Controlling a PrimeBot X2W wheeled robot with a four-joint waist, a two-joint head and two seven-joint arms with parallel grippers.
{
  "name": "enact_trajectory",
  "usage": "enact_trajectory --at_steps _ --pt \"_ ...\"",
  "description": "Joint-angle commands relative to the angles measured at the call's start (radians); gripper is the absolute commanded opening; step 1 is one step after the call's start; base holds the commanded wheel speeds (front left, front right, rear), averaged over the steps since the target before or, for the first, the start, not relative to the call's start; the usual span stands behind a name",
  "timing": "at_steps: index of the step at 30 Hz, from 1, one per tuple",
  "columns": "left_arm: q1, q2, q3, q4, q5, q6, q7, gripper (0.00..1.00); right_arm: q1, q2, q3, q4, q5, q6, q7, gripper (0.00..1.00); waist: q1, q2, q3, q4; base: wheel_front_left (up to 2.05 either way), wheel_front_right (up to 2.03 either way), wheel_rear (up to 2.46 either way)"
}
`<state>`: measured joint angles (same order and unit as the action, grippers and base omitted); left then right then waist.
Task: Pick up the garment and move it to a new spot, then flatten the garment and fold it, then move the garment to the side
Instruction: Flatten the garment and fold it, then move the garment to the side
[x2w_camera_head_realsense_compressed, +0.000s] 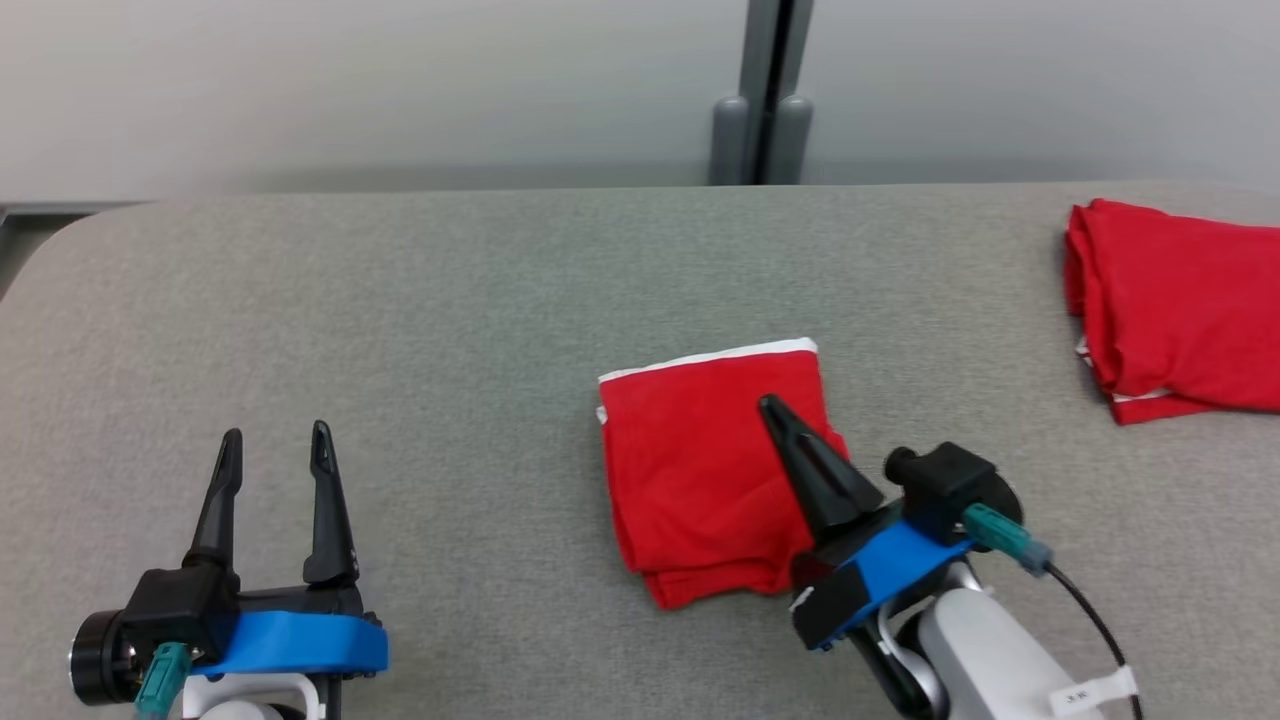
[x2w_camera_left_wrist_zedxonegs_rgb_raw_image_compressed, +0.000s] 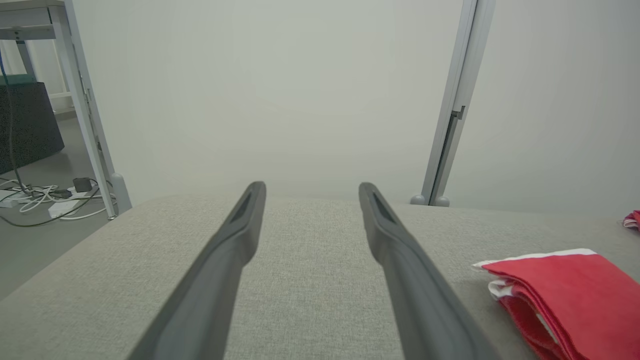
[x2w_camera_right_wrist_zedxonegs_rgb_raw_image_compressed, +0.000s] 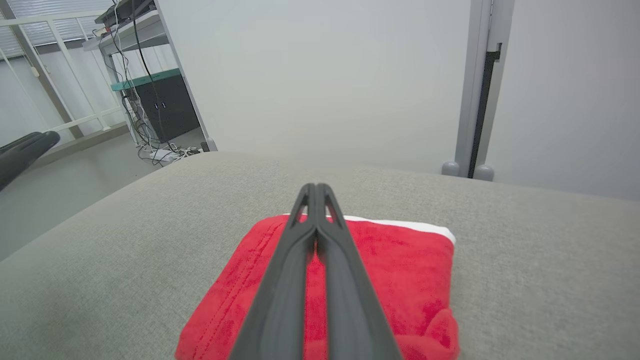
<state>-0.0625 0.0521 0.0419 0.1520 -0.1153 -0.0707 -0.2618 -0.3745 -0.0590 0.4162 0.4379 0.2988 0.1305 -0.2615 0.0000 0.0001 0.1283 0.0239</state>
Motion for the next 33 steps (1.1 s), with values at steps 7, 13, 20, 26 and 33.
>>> enact_trajectory --at_steps 7,13,20,26,33 --pt "0.032 0.003 0.021 -0.006 0.007 0.001 -0.004 1.00 0.091 -0.023 -0.157 -0.068 -0.053 0.001 -0.005 0.00 0.0000 -0.0001 -0.042 -0.076 0.00 0.00 0.00" --pt "0.082 0.002 0.028 -0.010 0.010 -0.001 -0.004 1.00 0.177 -0.023 -0.283 -0.104 -0.079 0.001 -0.005 0.00 0.0000 -0.0001 -0.069 -0.102 0.00 0.00 0.00" --pt "0.146 0.000 0.036 -0.029 -0.001 0.010 -0.004 1.00 0.254 -0.014 -0.354 -0.134 -0.107 0.001 -0.005 1.00 0.0000 -0.0001 -0.097 -0.102 0.00 0.00 0.00" --pt "0.177 0.000 0.024 -0.031 0.001 0.008 -0.004 1.00 0.301 -0.004 -0.388 -0.149 -0.122 0.001 -0.002 1.00 0.0000 -0.0001 -0.122 -0.081 0.00 0.00 0.00" --pt "0.186 -0.001 0.016 -0.026 0.006 0.008 -0.004 1.00 0.329 0.003 -0.408 -0.171 -0.137 0.001 0.023 1.00 0.0000 -0.0001 -0.134 -0.065 0.00 0.00 0.00"
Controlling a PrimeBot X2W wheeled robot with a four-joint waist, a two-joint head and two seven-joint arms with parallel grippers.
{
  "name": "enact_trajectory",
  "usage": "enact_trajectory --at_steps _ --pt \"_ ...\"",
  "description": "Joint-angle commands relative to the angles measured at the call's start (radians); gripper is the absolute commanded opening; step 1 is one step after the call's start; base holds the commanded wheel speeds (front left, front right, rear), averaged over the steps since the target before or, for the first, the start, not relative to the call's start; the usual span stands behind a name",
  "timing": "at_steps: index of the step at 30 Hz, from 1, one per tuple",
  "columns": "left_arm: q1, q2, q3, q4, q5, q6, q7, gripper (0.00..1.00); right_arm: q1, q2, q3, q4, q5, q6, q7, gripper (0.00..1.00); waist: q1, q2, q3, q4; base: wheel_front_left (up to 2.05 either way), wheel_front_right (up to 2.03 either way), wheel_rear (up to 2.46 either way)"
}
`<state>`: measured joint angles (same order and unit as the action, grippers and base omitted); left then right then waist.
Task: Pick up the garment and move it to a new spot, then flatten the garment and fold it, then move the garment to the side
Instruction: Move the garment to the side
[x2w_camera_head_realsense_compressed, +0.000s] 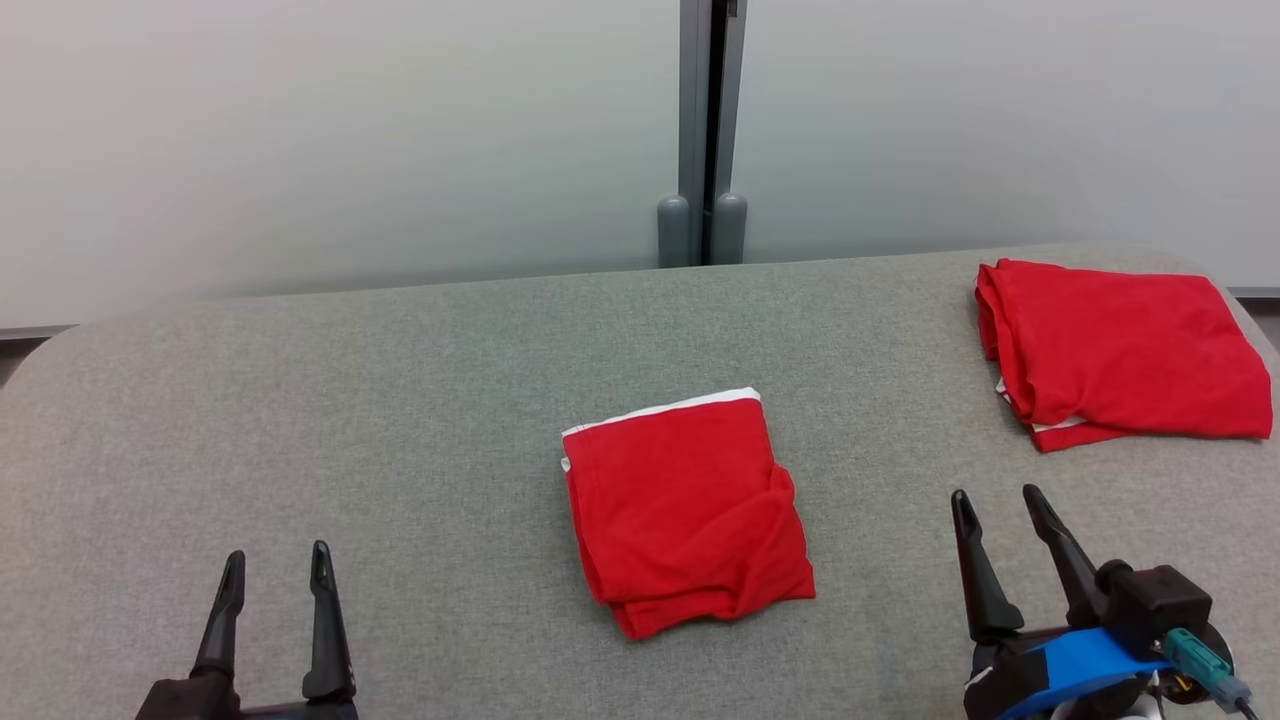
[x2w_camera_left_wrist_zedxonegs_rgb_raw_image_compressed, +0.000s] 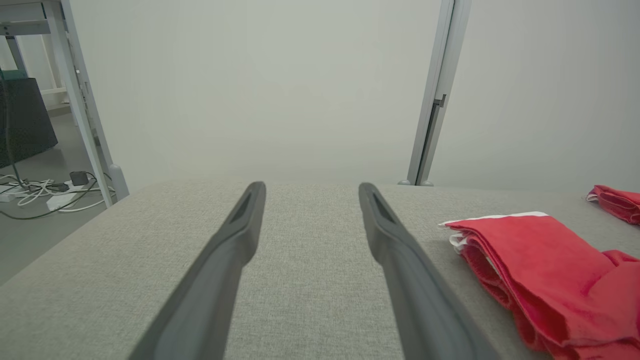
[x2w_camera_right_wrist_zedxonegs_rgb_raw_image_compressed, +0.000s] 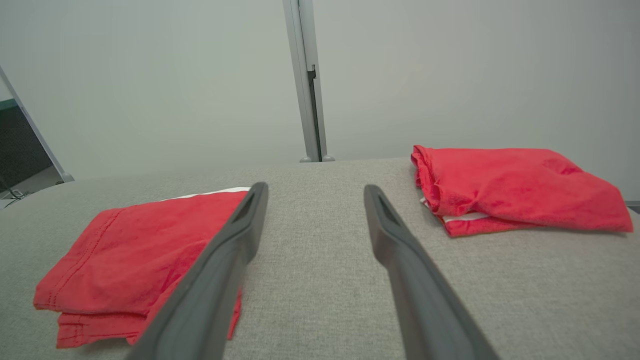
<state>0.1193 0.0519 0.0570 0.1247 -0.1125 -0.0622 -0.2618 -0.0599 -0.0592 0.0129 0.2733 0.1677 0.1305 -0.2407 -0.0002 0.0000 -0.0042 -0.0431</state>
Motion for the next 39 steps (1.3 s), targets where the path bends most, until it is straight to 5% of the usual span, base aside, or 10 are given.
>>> enact_trajectory --at_steps 1,21,31,39 --pt "0.005 0.000 0.000 0.002 0.005 0.000 -0.004 1.00 0.016 0.005 -0.006 -0.010 -0.009 0.001 0.007 1.00 0.0002 0.0000 -0.002 0.003 0.00 0.00 0.00" --pt "-0.006 0.005 -0.018 0.003 0.010 0.004 -0.004 1.00 0.013 0.009 -0.021 -0.020 -0.007 0.001 0.035 1.00 0.0002 0.0000 0.001 0.018 0.00 0.00 0.00" --pt "-0.050 0.011 -0.026 0.012 0.006 -0.005 -0.004 1.00 -0.151 0.009 0.076 0.018 -0.014 0.001 0.066 1.00 0.0002 0.0000 0.029 0.052 0.00 0.00 0.00" --pt "-0.102 0.006 -0.055 0.017 0.003 -0.012 -0.004 1.00 -0.327 0.007 0.128 0.175 -0.019 0.001 0.113 1.00 0.0002 0.0000 0.082 0.108 0.00 0.00 0.00"
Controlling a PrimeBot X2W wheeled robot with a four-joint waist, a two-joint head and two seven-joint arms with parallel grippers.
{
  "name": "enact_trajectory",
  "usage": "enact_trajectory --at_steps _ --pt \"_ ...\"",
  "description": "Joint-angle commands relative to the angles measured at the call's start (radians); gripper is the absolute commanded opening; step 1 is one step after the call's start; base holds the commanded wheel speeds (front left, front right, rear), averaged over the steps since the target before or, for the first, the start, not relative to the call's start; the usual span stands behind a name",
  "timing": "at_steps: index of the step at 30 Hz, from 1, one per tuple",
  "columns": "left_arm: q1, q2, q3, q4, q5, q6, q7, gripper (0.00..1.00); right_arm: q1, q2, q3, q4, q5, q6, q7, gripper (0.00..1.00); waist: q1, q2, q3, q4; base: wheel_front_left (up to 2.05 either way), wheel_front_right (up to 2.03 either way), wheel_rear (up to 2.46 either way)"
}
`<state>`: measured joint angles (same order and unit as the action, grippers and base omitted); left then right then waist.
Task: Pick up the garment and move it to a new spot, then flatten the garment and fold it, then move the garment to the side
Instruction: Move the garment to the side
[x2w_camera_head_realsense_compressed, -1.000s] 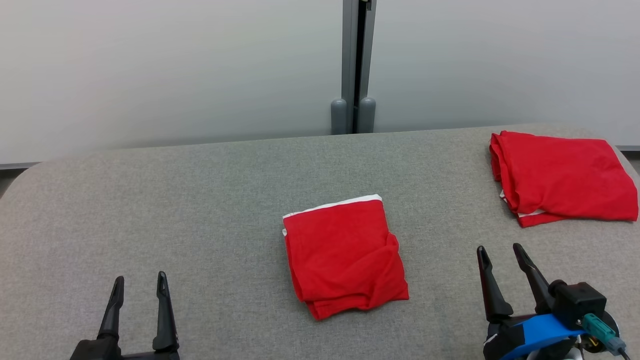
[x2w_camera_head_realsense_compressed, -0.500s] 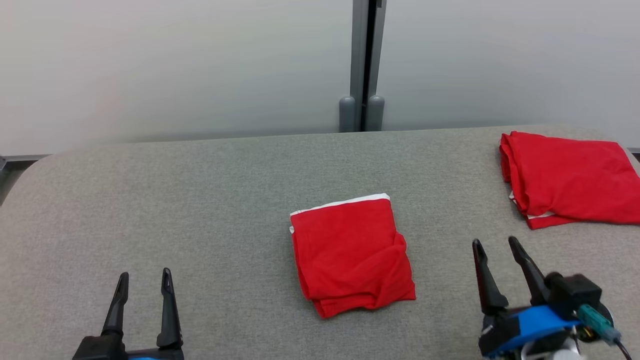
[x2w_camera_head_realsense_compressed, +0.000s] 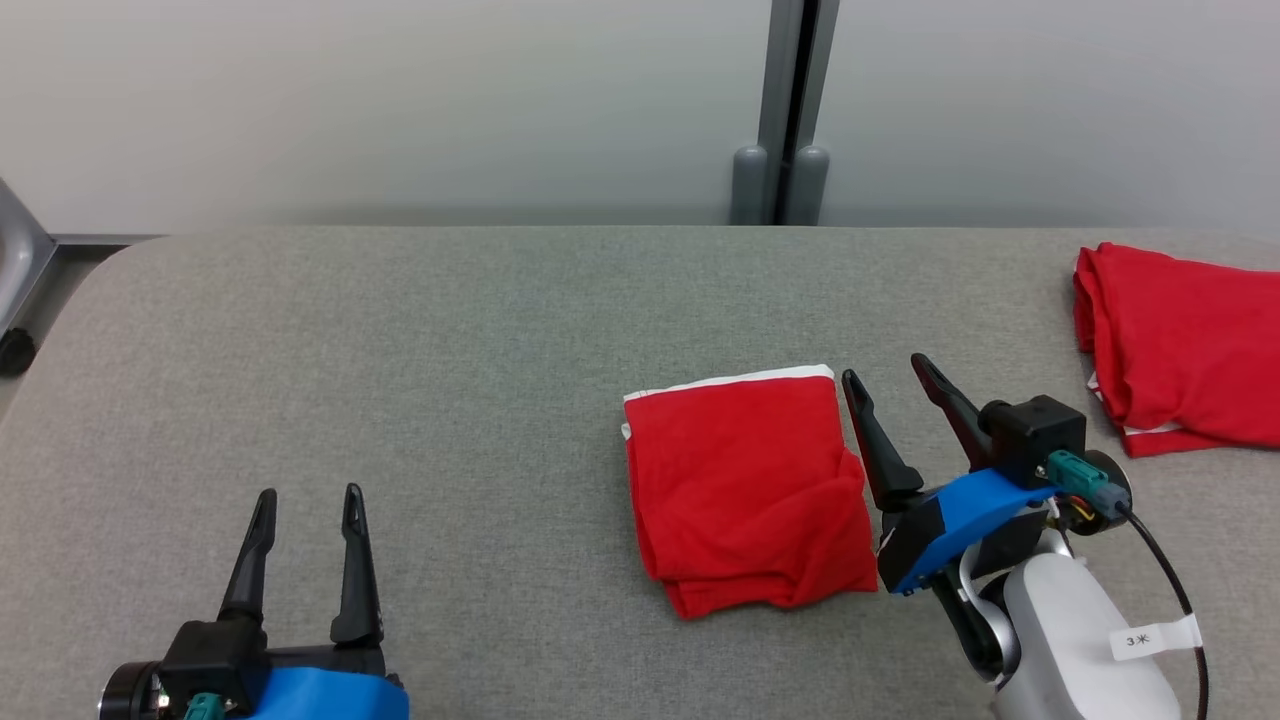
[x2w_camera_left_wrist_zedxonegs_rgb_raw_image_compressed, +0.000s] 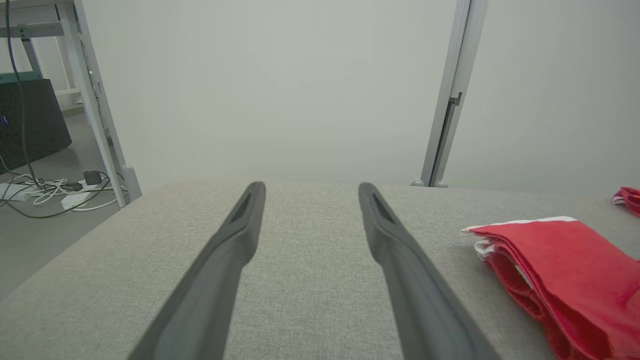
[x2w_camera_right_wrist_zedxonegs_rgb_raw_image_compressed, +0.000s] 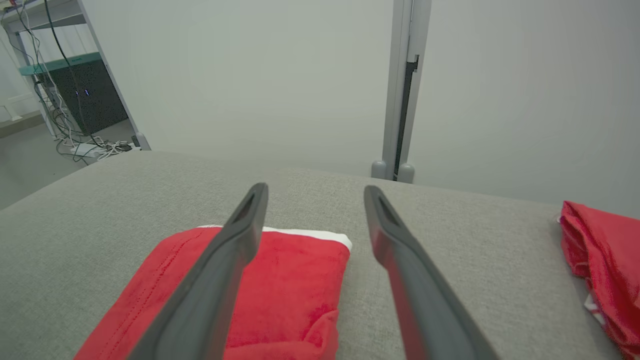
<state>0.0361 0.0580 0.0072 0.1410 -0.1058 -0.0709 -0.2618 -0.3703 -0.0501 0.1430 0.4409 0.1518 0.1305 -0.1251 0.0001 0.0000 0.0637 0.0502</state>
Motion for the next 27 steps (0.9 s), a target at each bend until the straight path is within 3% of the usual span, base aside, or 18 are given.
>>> enact_trajectory --at_steps 1,13,26,27 --pt "-0.025 0.000 -0.006 0.002 -0.006 -0.004 -0.004 1.00 -0.027 -0.003 -0.002 0.032 -0.001 0.001 0.000 1.00 -0.0001 0.0000 0.021 0.021 0.00 0.00 0.00" --pt "-0.073 -0.005 -0.013 0.011 -0.018 -0.003 -0.004 1.00 -0.084 -0.013 -0.033 0.287 -0.015 0.000 -0.033 1.00 -0.0001 0.0000 0.089 0.076 0.00 0.00 0.00" --pt "-0.105 -0.007 -0.022 0.019 -0.018 -0.004 -0.004 1.00 -0.130 -0.003 0.022 0.521 0.033 0.000 -0.076 1.00 -0.0001 0.0000 0.108 0.084 0.00 0.00 0.00" --pt "-0.110 -0.007 -0.026 0.020 -0.021 -0.005 -0.004 1.00 -0.148 -0.002 0.032 0.538 0.054 0.001 -0.088 0.45 -0.0001 0.0000 0.112 0.084 0.00 0.00 0.00"
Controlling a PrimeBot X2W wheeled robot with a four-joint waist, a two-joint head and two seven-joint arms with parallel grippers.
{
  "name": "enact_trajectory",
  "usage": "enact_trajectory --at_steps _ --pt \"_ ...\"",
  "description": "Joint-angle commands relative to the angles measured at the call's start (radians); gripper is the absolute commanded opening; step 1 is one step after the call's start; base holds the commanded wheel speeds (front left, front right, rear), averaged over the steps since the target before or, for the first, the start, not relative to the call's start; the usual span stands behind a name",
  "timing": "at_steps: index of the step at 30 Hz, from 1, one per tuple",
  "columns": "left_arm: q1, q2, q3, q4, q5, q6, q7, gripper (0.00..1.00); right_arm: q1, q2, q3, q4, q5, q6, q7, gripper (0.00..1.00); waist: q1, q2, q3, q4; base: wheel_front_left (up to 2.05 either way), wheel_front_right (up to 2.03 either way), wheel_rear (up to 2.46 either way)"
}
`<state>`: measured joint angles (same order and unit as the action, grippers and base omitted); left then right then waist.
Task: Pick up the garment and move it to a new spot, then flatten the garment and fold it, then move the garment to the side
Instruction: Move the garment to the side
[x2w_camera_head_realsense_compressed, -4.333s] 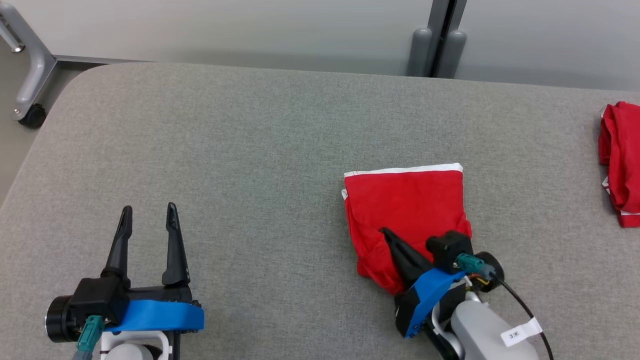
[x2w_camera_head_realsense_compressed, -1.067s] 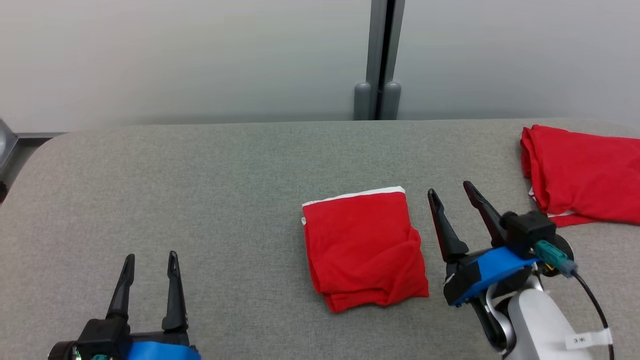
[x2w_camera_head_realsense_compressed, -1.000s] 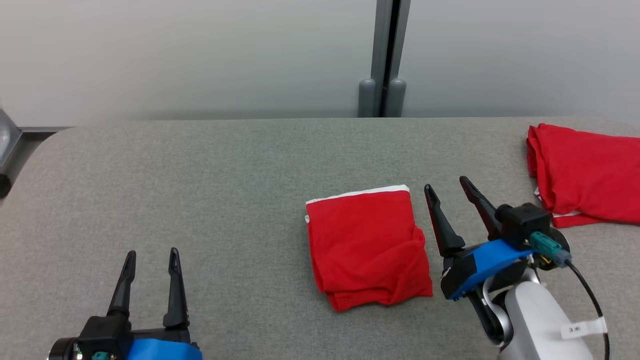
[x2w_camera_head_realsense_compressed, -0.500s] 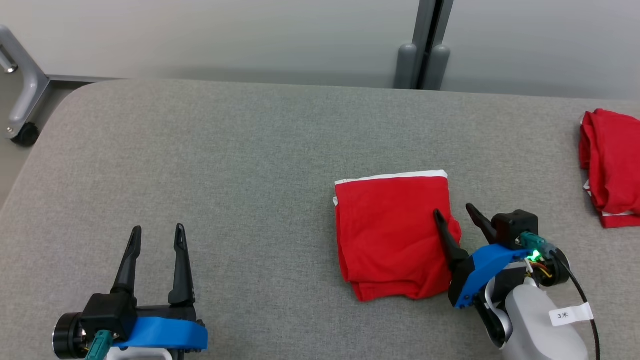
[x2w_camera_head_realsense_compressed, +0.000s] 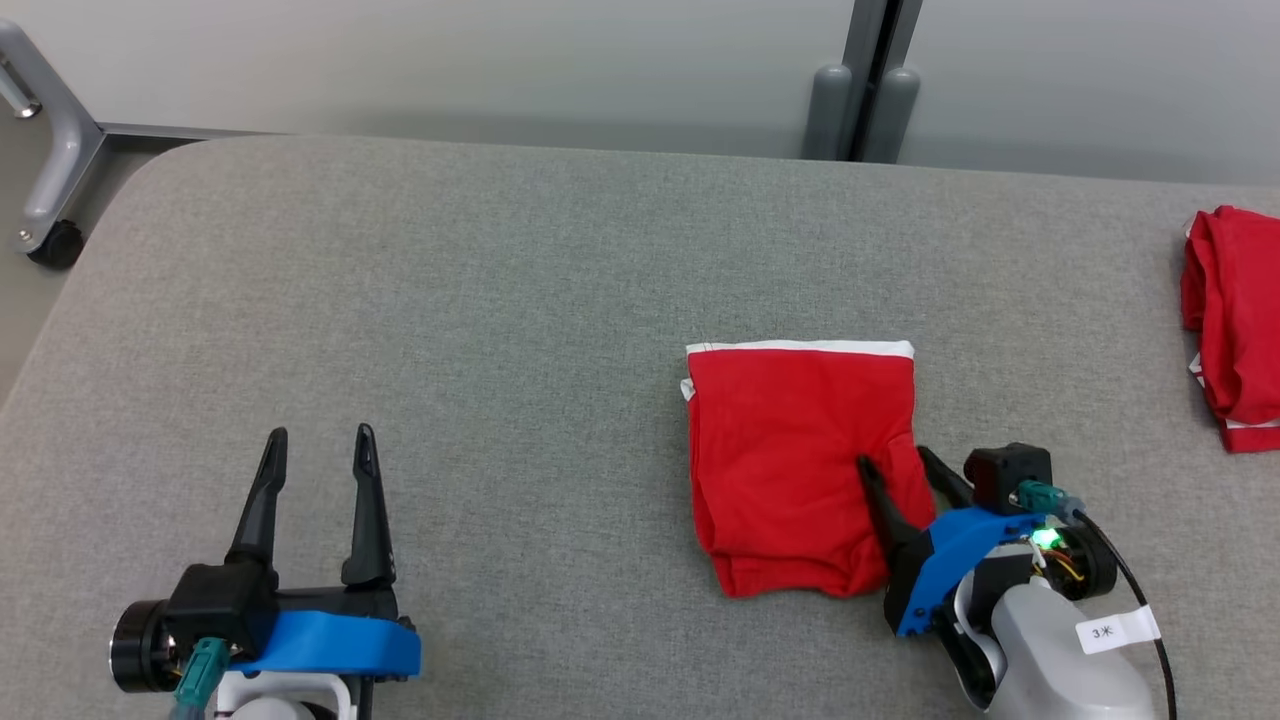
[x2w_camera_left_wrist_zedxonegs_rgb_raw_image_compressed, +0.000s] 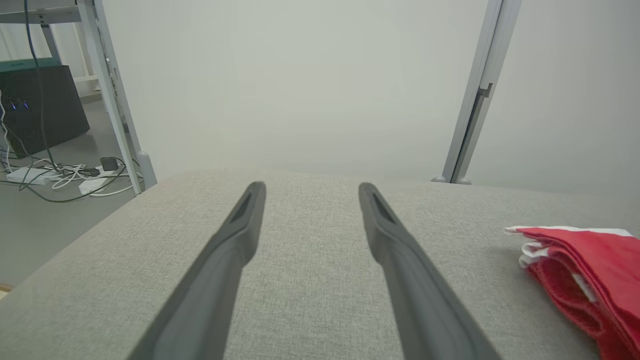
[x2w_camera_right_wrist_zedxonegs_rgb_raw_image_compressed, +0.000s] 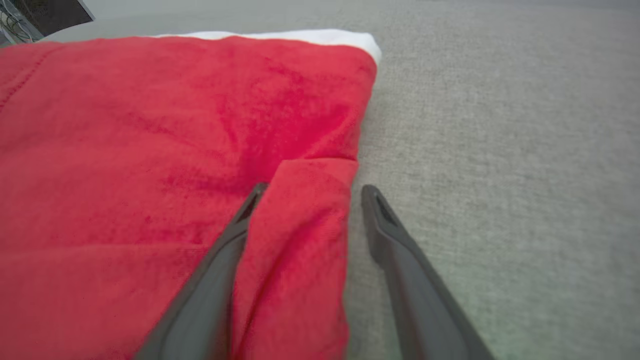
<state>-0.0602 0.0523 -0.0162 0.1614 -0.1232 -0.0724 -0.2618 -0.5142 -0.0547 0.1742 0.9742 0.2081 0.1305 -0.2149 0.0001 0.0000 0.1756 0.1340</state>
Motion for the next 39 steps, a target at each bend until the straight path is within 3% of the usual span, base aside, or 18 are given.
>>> enact_trajectory --at_steps 1,10,24,30,39 --pt "-0.015 -0.002 -0.003 0.001 -0.005 -0.003 -0.004 1.00 -0.012 0.003 0.008 0.015 0.005 0.000 -0.003 0.00 -0.0001 0.0000 0.002 -0.001 0.00 0.00 0.00" --pt "-0.033 -0.002 0.000 -0.019 -0.022 0.011 -0.004 1.00 -0.072 -0.024 0.051 0.001 0.040 0.000 -0.045 0.00 -0.0001 0.0000 0.031 -0.057 0.00 0.00 0.00" --pt "-0.114 0.001 0.018 -0.054 0.004 0.002 -0.004 1.00 0.013 -0.159 -0.017 -0.241 0.040 0.000 -0.051 0.00 -0.0001 0.0000 0.137 -0.245 0.00 0.00 0.00" --pt "-0.146 0.003 0.025 -0.051 0.013 -0.010 -0.004 1.00 0.017 -0.186 -0.044 -0.306 0.020 0.000 -0.051 0.00 -0.0001 0.0000 0.158 -0.258 0.00 0.00 0.00" --pt "-0.157 0.001 0.027 -0.067 0.014 -0.014 -0.004 1.00 -0.135 -0.261 0.027 -0.337 -0.007 0.000 -0.017 0.00 -0.0001 0.0000 0.186 -0.237 0.00 0.00 0.00"
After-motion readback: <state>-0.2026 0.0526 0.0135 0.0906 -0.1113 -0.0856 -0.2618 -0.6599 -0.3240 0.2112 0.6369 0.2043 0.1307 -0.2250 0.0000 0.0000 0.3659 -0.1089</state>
